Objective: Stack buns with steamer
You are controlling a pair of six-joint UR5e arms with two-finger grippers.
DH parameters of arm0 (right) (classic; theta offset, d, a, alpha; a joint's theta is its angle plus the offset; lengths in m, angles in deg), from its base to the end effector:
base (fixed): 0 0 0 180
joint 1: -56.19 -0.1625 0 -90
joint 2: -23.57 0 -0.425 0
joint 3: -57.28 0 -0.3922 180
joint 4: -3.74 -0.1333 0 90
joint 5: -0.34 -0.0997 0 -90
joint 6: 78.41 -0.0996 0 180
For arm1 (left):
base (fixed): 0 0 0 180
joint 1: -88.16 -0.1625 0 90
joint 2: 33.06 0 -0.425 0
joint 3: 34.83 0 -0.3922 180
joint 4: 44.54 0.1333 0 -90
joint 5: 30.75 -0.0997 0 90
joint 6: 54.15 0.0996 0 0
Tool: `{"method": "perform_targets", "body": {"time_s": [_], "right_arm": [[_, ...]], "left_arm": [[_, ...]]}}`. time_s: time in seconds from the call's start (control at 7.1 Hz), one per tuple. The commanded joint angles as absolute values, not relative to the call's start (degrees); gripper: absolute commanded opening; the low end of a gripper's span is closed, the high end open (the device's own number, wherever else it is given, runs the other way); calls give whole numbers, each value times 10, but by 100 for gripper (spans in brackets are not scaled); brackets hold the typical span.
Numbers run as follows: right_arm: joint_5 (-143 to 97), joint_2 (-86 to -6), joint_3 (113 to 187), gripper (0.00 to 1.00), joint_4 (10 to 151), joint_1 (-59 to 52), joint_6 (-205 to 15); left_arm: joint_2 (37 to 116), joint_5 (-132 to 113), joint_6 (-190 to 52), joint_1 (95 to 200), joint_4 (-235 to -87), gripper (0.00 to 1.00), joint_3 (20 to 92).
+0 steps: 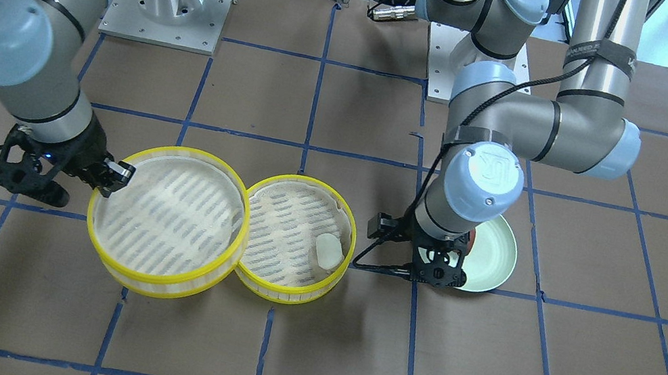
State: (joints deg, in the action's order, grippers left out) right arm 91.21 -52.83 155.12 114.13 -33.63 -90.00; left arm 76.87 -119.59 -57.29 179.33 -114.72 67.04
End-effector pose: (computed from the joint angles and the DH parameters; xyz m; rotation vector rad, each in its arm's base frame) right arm 0.1300 -0.5633 0.3308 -0.3202 -3.1081 -0.0261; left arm -0.1466 -0.5522 0.2373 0.0568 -3.1116 -0.3275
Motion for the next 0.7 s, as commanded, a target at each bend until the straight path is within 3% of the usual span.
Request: {"method": "perform_targets", "body": {"time_s": [0.0, 0.28, 0.42, 0.56], "right_arm": [[919, -522, 1550, 8, 1143, -442, -1035], [896, -515, 1551, 8, 1143, -472, -1106], [895, -507, 1551, 8, 1147, -473, -1108], [895, -499, 1551, 8, 1151, -474, -1104]], "left_arm": [[760, -1248, -492, 1712, -1146, 89, 738], [775, -1265, -484, 1713, -1135, 86, 742], [774, -1264, -484, 1713, -1131, 61, 740], [774, -1261, -484, 1713, -1127, 27, 739]]}}
